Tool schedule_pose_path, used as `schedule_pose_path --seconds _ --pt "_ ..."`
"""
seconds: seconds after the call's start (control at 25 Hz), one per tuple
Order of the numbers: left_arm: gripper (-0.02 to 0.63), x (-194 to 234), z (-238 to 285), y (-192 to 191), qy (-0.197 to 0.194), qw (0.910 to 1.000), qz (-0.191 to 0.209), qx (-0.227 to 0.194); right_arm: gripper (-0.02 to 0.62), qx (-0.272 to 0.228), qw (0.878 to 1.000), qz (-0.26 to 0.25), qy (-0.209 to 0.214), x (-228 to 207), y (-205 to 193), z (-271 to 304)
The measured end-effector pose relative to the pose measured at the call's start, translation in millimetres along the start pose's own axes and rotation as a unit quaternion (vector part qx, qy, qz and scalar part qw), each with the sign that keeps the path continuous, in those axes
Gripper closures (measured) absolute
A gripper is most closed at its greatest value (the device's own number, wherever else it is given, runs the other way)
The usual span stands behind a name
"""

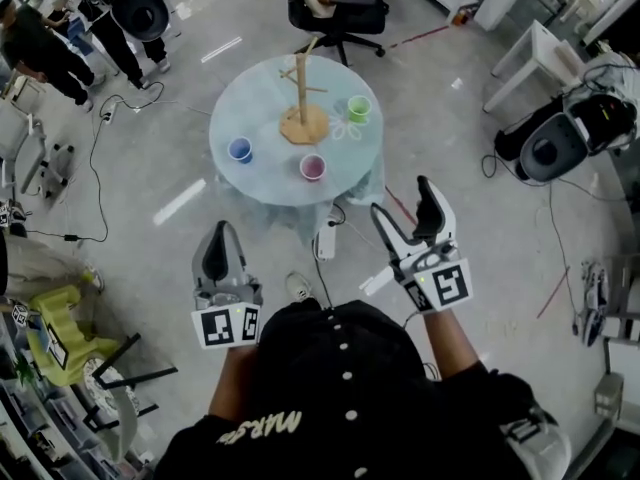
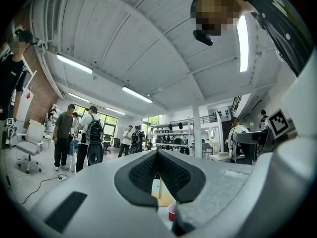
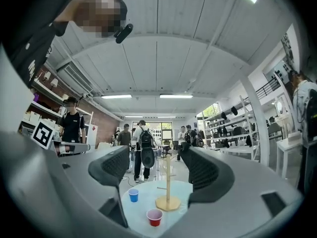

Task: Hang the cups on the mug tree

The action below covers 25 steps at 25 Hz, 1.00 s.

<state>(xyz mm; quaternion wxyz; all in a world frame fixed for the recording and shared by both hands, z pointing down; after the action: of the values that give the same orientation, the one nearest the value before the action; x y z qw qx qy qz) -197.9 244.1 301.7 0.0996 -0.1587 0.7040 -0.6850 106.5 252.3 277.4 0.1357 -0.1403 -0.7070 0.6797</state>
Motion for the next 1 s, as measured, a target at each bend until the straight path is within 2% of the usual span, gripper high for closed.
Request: schedule_pose_path --seconds 0.32,0.52,0.72,1.0 --pt "0.611 32 27 5 -0.03 0.9995 -0.001 -0.009 0.232 -0.013 1.0 0.001 -0.023 11 2 29" --pt "0.611 34 47 -4 -0.045 0.9989 -0.013 0.004 0.23 0.015 1.0 -0.013 -0.024 11 -15 39" --pt "0.611 22 81 -13 -0.045 0.9989 -0.011 0.01 0.23 0.021 1.0 -0.006 -0.015 -17 -28 62" --pt "0.611 7 133 -12 -0.015 0.9996 -0.015 0.018 0.23 0.039 0.999 -0.011 0.024 -64 -32 106"
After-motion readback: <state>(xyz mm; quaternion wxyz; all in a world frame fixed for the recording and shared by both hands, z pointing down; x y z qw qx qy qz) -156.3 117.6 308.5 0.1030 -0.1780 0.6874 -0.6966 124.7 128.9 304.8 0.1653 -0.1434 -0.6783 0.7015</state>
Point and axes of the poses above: the fingertips, and each gripper's own axes: z forward along the fingers, x to its left, y out of its top, the point moved 3 cm from there along -z, backward along the fingers, and after that the axes turned 4 degrees about x, right-handed, at the moved point
